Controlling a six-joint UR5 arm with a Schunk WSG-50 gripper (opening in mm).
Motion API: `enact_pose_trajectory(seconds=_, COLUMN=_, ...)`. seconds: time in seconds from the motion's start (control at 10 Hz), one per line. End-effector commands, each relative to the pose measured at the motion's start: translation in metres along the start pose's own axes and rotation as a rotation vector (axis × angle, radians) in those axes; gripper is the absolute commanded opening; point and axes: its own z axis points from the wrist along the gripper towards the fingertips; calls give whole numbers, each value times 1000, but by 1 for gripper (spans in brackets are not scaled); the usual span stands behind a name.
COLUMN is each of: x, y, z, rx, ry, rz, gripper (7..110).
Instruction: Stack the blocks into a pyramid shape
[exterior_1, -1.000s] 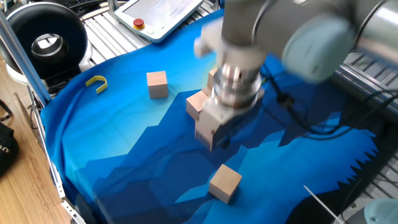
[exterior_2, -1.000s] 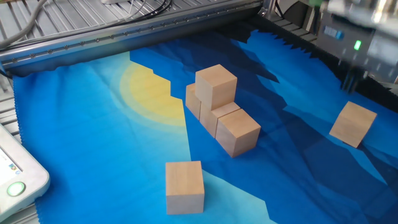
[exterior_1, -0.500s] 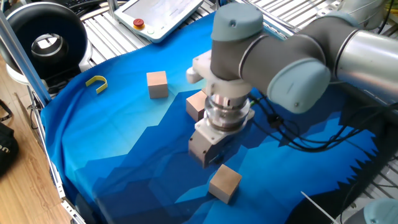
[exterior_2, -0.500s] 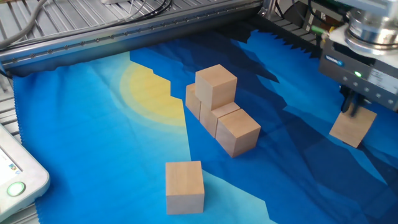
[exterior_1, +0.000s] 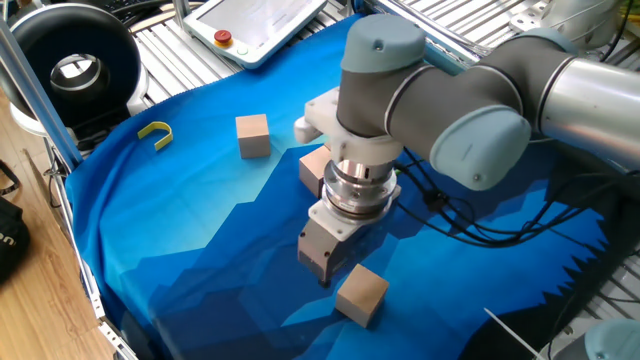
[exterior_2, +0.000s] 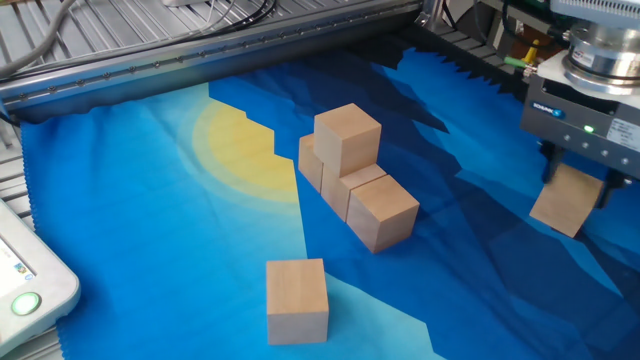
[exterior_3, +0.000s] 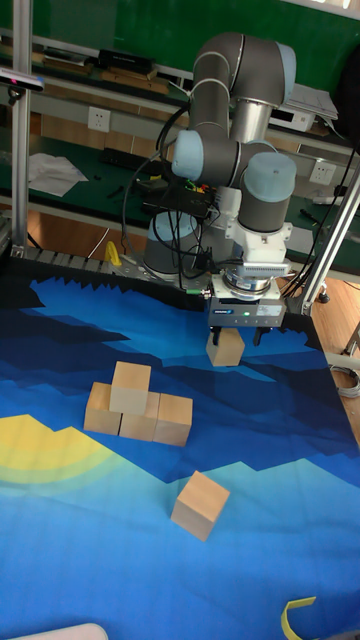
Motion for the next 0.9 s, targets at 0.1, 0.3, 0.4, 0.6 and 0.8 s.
enact_pose_trajectory(seconds=0.1, x=2, y=-7, z=1, rx=20, ry=10, rz=-9, gripper=110)
enact_pose_trajectory(seconds=0.3, x=-22, y=-12, z=7, rx=29, ry=-89, rz=-18, gripper=110)
enact_pose_trajectory(seconds=0.4, x=-31, y=-7, z=8, rx=4, ry=-124, rz=-21, gripper=110)
enact_pose_trajectory(seconds=0.6, x=-20, y=-10, z=6, rx=18, ry=-78, rz=1, gripper=88)
enact_pose_trajectory(seconds=0.8, x=-14, y=-7, z=6, rx=8, ry=-57, rz=33, gripper=88)
